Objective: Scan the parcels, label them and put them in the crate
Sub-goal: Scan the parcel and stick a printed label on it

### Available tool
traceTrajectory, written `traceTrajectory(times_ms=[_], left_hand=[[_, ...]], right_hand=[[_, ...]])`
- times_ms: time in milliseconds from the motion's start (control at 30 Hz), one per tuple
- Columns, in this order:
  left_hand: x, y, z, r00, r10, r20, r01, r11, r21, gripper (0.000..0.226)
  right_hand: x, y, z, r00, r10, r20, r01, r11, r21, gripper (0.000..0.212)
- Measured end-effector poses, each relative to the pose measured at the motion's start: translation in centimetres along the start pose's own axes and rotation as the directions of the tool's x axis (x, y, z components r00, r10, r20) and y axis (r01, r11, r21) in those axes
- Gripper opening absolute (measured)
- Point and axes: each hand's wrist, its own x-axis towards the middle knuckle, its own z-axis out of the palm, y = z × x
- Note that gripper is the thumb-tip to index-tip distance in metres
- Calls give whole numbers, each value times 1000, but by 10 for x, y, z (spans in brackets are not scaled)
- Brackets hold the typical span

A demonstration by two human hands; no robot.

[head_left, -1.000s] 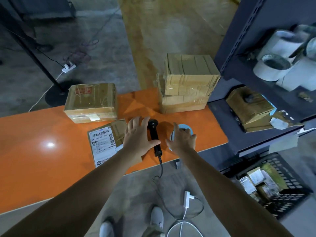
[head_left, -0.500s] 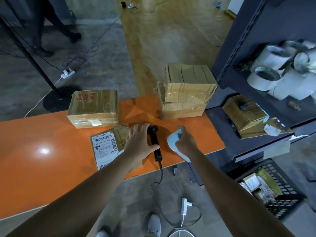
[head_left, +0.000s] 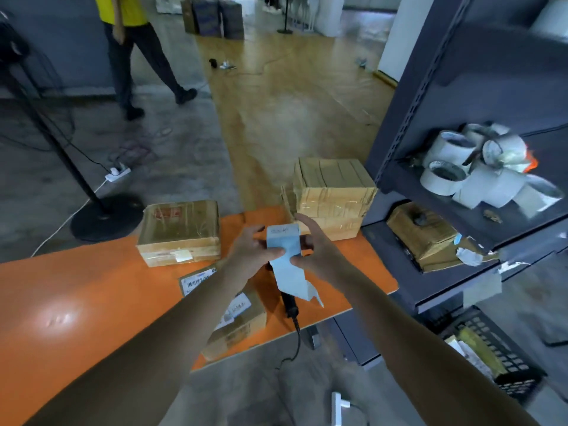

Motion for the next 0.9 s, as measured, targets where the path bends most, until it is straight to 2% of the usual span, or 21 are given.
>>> traceTrajectory(times_ms=[67,167,333,533,667,900], left_hand=[[0,-1,-10,999,19,-38,-20,999,-29,60],[-4,-2,-24,998,32,-58,-34,999,-34,81],[-9,0,-42,994,78,-83,-79,997,-10,92],[-12,0,-55,997,60,-52,-64,995,-82,83],[-18,-3,-55,989,106,-98,-106,994,13,78],[-23,3,-52,974,189,-122,-173,976,130,74]], right_hand=[[5,-7,4,1000,-9,17,8,999,39,85],[16,-15,12,1000,16,-21,-13,986,166,66],[24,-28,26,999,-37,-37,38,998,40,50],[27,-40,31,995,-72,-64,73,997,15,36],[28,-44,30,996,-55,-67,48,994,-102,32],[24,-46,36,988,-45,-150,38,998,-48,21]])
